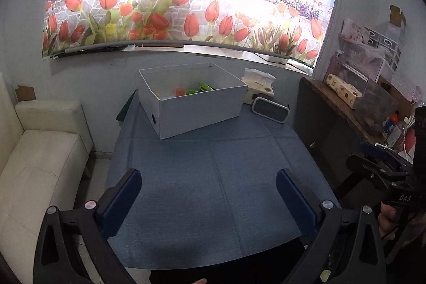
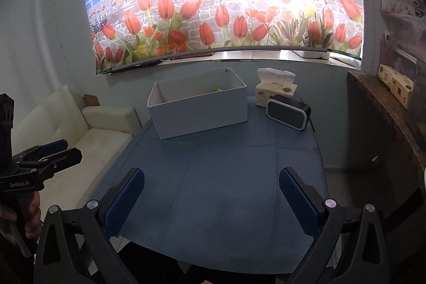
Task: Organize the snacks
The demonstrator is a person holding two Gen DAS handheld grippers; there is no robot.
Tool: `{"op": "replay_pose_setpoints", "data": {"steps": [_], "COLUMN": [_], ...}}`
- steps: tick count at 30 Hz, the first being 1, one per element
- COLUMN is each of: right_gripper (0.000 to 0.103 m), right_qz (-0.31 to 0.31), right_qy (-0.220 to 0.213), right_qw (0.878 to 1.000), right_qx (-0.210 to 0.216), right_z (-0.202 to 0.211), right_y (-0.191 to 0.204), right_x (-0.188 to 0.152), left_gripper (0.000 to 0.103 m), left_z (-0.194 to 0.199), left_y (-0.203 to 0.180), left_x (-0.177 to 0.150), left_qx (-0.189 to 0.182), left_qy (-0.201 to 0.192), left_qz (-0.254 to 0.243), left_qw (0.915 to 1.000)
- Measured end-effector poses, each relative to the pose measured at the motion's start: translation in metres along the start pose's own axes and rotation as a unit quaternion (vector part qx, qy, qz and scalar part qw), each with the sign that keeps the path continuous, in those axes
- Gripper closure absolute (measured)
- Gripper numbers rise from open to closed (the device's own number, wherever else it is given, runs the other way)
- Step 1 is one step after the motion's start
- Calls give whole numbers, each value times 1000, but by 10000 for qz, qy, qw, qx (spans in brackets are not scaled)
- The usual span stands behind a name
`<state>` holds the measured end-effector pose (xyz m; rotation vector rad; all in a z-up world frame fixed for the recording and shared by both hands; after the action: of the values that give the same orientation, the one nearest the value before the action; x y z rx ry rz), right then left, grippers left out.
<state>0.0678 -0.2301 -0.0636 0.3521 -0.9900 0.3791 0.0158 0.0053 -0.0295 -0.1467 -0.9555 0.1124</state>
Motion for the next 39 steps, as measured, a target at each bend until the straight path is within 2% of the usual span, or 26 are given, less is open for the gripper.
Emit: {"op": "replay_pose_setpoints", "data": {"steps": [4, 11, 39], "right_gripper": [0, 0, 0], "right_qz": [-8, 129, 64], "right_qy": [29, 31, -25], "right_qw": [9998, 9994, 9995], "right_qx": [210, 333, 323], "right_z": [1, 1, 3], "right_y": [11, 21, 18], "right_x": [-3, -3, 3], "left_gripper": [0, 0, 0], "left_z": [3, 5, 2], "left_y": [-4, -6, -10], "left_x": [3, 3, 8], "left_qx": [17, -4, -70], "left_qy": [-46, 3, 16], "left_qz": [-111, -123, -187], "left_qw": [9999, 9999, 9998]}}
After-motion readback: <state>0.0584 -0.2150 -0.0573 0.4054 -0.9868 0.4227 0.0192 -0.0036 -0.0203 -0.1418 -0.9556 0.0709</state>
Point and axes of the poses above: each gripper's, at about its wrist camera, not at the fingertips, and z roughly against the way its jaws point, y to its left, x to its top, the point moved 7 cm from there along -z, roughly the way its jaws point, and after that the axes turned 3 degrees about -y, right-handed, at the moved point
